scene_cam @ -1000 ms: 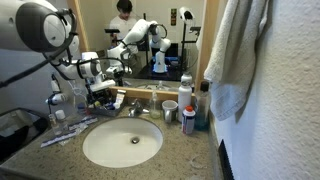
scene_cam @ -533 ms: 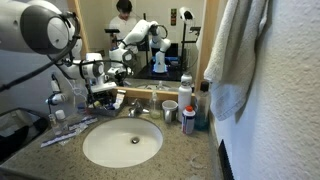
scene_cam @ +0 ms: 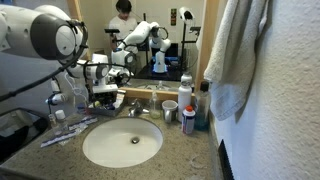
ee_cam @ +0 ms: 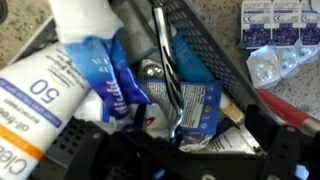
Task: Move the shaving stick to the right side of the counter
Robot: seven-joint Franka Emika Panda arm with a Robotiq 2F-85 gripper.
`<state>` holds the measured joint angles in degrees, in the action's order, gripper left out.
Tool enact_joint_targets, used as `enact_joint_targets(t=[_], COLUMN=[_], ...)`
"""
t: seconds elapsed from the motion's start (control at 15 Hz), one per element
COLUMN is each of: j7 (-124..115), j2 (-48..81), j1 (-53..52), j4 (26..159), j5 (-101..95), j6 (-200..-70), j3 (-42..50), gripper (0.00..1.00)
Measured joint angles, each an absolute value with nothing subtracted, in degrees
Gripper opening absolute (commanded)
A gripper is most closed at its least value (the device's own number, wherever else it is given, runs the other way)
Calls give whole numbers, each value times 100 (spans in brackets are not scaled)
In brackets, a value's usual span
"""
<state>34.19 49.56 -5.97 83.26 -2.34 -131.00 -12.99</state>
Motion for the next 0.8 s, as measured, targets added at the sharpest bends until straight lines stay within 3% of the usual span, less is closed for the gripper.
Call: enact_joint_targets(t=[0.27,0.33,0.4,0.8], j7=[3228,3188,3125,2965], j2=[4995,5001,5006,5019], j1=[-634,-647,-656,-723], j4=[8321,8321,8321,8316], j5=[-245,-254,-276,-463], j6=[-13246,-13271,-13291,-13411], j3=[-1292,-1288,-1287,-1221], gripper=[100,75,74,27])
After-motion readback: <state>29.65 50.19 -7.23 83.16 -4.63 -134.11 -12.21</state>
